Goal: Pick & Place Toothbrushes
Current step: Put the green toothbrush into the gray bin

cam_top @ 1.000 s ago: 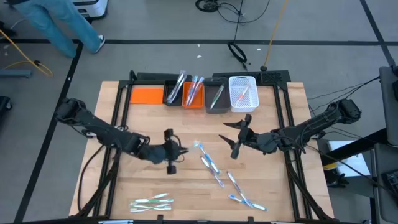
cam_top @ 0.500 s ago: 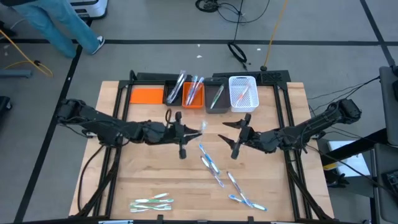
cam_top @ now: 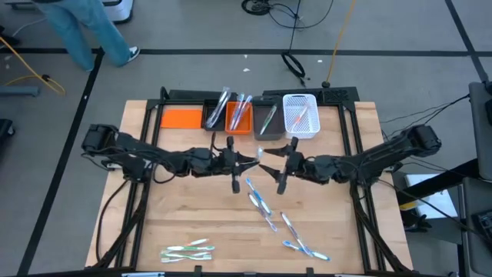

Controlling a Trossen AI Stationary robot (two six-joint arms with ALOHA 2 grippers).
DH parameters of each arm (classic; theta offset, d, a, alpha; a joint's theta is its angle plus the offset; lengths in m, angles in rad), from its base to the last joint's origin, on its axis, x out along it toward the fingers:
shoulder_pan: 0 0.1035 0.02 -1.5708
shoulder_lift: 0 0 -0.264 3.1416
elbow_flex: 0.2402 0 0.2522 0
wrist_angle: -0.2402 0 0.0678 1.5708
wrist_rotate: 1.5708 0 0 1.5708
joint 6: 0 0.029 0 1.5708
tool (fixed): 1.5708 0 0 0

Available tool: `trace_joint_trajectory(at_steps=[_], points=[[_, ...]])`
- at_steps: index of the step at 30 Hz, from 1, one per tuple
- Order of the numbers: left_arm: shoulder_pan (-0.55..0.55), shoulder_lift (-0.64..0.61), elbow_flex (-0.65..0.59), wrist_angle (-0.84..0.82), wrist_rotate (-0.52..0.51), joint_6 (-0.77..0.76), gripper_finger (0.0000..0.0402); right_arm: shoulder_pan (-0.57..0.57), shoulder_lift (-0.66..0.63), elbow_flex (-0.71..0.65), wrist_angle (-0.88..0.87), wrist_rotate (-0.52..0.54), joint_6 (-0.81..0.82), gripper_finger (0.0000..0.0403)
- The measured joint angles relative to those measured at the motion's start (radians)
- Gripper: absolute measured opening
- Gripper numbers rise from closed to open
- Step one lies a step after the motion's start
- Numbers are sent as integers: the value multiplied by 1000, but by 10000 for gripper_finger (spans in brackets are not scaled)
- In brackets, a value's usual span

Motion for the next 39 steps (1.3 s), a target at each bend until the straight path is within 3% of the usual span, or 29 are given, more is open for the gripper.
trace_joint_trajectory(at_steps=[4,10,18,24,39], points=[[3,28,0,30,0,-3,16,-19,21,0,31,-22,4,231],[3,28,0,23,0,0,10,-37,29,0,39,-22,5,187],[10,28,0,20,-1,0,7,-36,29,0,39,-30,5,106],[14,28,0,19,3,-1,22,-50,29,0,39,-148,4,17],[14,28,0,18,-33,3,31,-56,29,-1,38,-147,-12,8]])
